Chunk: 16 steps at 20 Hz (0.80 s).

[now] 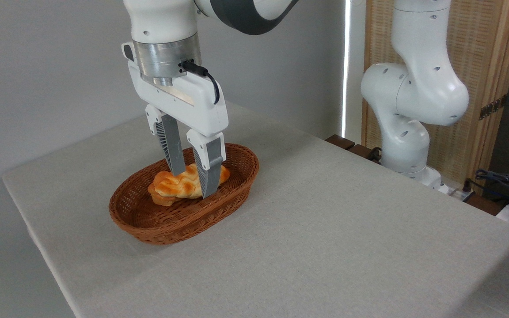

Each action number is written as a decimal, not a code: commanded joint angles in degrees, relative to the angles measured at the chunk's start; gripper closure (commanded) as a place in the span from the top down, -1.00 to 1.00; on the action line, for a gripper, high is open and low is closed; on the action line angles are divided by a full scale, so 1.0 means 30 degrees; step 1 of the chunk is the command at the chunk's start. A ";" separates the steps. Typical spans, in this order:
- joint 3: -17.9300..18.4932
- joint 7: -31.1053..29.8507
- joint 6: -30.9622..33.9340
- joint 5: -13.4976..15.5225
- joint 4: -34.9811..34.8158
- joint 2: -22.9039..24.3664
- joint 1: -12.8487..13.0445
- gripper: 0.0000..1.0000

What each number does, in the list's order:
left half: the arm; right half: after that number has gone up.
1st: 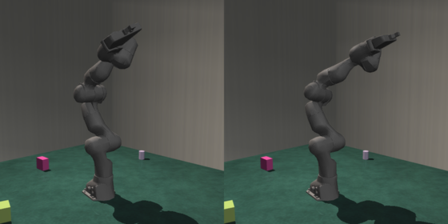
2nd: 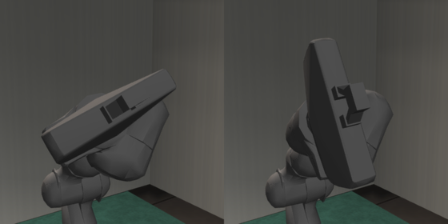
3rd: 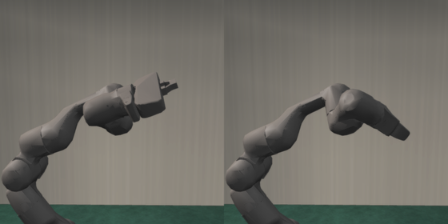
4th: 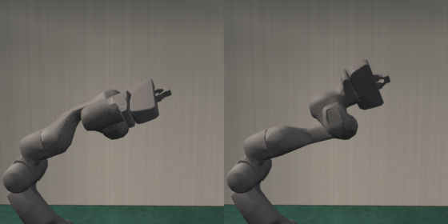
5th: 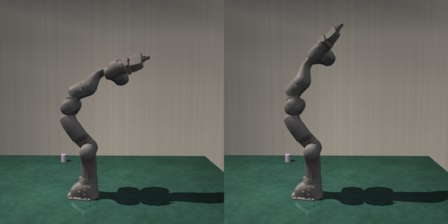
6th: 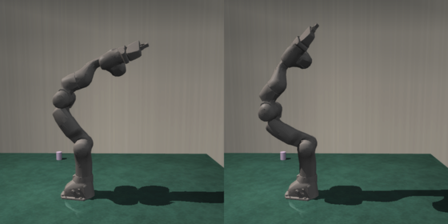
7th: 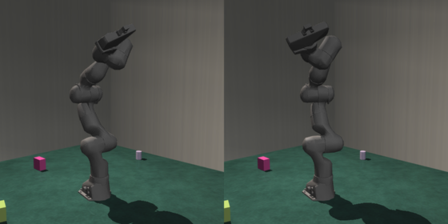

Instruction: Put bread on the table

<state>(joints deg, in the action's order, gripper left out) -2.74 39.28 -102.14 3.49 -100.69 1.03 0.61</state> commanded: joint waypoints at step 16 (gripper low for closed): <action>0.0504 -0.0144 0.0386 0.0068 0.0810 -0.0079 0.0147 1.00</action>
<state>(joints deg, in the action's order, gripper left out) -1.80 39.28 -102.14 3.49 -99.64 1.03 0.58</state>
